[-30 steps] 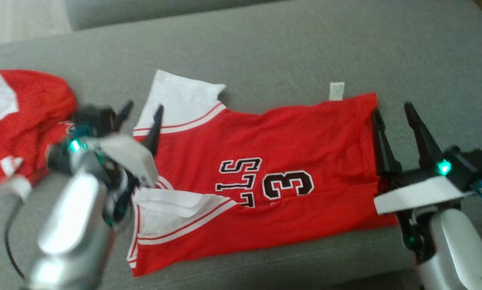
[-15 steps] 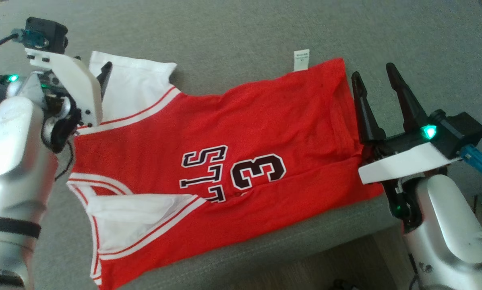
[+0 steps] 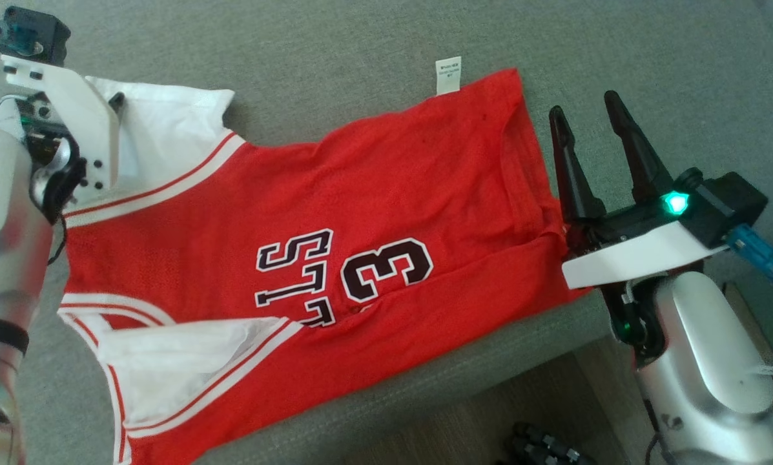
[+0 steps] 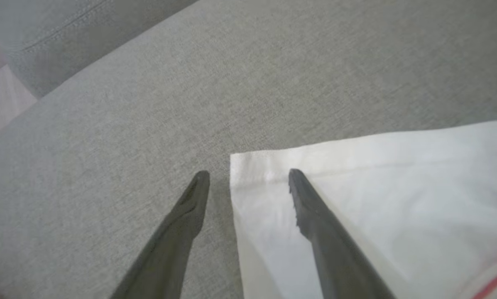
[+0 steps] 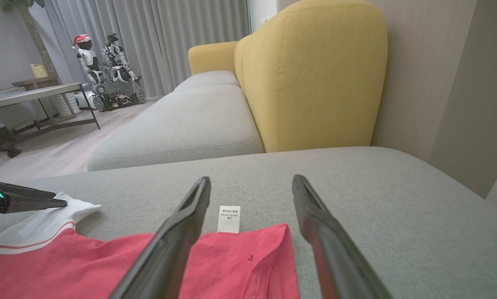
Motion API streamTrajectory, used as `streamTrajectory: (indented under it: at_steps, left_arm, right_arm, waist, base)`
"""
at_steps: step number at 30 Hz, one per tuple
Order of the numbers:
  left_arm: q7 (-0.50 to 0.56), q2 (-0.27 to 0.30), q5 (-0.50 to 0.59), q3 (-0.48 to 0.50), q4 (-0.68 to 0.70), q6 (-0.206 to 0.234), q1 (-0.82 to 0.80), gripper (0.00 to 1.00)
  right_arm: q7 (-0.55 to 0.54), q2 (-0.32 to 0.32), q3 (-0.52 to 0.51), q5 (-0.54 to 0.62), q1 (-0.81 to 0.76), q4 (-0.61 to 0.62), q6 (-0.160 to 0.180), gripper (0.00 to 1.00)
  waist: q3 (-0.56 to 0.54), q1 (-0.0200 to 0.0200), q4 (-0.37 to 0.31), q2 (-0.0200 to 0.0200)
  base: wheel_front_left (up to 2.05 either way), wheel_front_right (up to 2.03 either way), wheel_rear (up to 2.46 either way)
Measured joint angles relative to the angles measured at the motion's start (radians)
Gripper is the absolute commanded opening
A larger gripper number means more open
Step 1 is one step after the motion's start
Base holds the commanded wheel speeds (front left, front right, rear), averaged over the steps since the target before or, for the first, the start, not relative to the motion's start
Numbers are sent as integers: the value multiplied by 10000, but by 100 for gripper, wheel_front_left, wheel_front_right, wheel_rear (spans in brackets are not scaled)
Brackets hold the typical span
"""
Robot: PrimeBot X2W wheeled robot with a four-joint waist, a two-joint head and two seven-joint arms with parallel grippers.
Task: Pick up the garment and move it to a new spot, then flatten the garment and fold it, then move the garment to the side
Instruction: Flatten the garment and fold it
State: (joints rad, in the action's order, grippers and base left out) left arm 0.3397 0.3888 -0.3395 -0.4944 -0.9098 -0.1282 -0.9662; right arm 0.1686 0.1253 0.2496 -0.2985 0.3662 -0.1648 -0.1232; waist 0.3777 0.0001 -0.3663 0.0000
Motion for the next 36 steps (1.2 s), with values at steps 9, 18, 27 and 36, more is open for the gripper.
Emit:
streamTrajectory:
  at_steps: [9, 18, 27, 36]
  left_arm:
    - [-213, -226, -286, -433, -616, -31, -418, 0]
    - [-1151, -443, -909, -721, -247, -29, -434, 0]
    - [-2109, -1081, -1379, -667, 1168, -23, -428, 0]
    - [-2180, -1200, -1592, -686, 2510, 249, 61, 0]
  right_arm:
    - [2, -2, 6, -27, 63, -100, 0, 100]
    - [-943, 249, -445, -520, 584, -571, 0, 100]
    - [-3129, 1935, -453, -1407, 2006, -2738, 0, 100]
    - [-4096, 2775, 372, -2104, 3152, -4435, 0, 100]
  waist:
    - [140, 0, -51, 0]
    - [74, 0, 575, 0]
    - [75, 0, 1774, 0]
    - [349, -1, 2605, 0]
  base:
    - [0, 0, 0]
    - [0, 0, 0]
    - [0, 0, 0]
    - [0, 0, 0]
